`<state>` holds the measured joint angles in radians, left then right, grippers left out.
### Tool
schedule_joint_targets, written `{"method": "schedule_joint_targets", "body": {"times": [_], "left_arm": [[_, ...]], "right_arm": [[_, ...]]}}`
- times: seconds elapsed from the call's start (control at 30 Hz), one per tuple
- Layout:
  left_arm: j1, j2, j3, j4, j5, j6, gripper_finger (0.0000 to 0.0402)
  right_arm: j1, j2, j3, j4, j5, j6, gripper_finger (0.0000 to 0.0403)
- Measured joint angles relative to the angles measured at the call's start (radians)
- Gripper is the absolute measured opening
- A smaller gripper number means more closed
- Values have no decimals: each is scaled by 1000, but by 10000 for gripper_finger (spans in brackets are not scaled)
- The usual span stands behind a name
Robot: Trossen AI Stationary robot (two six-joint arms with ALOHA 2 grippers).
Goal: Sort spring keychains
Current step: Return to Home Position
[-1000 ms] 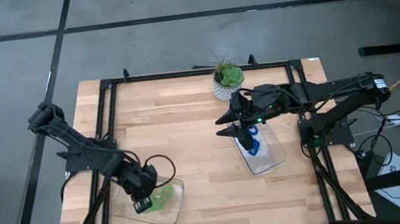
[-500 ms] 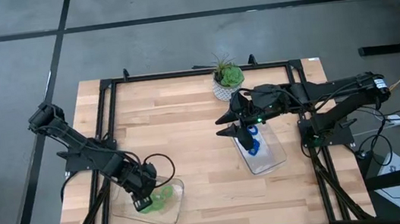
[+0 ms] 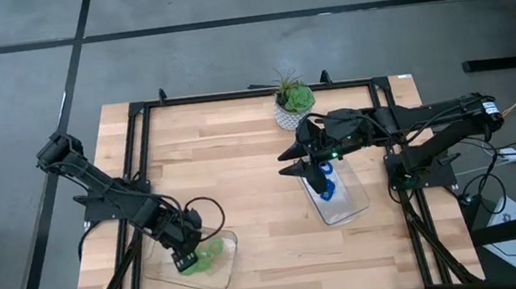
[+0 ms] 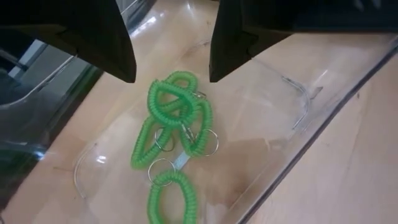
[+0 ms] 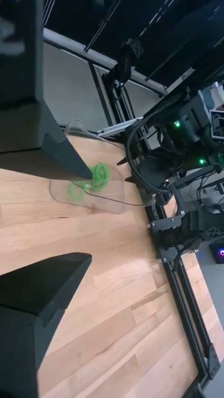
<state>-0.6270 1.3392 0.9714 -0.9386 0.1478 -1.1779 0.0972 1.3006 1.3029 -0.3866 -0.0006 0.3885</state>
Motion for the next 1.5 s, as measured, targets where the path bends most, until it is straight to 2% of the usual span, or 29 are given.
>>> {"method": "schedule_joint_targets", "body": {"times": [0.17, 0.33, 0.47, 0.6, 0.67, 0.83, 1.03, 1.2, 1.5], "left_arm": [[0, 0, 0, 13, -1, -90, 195], [1, 0, 0, 151, -24, -13, 194], [6, -5, 0, 296, -211, 13, 194], [5, -35, 0, 392, -406, 71, 194], [6, -57, 0, 407, -477, 103, 194], [19, -106, 0, 413, -560, 169, 194], [68, -153, 0, 454, -566, 251, 194], [120, -174, 0, 532, -566, 323, 194], [191, -178, 0, 653, -540, 381, 194]], "right_arm": [[0, 0, 0, 0, 0, 0, 200], [0, 0, 0, -15, -15, -4, 200], [-8, -28, 0, -127, -48, -59, 200], [-8, -124, 0, -296, 90, -89, 200], [-4, -191, -23, -314, 157, -103, 200], [0, -408, -237, -173, 159, -91, 200], [-1, -662, -571, 115, 86, -78, 200], [0, -847, -782, 286, 86, -81, 200], [0, -1158, -1052, 405, 87, -103, 200]]}}
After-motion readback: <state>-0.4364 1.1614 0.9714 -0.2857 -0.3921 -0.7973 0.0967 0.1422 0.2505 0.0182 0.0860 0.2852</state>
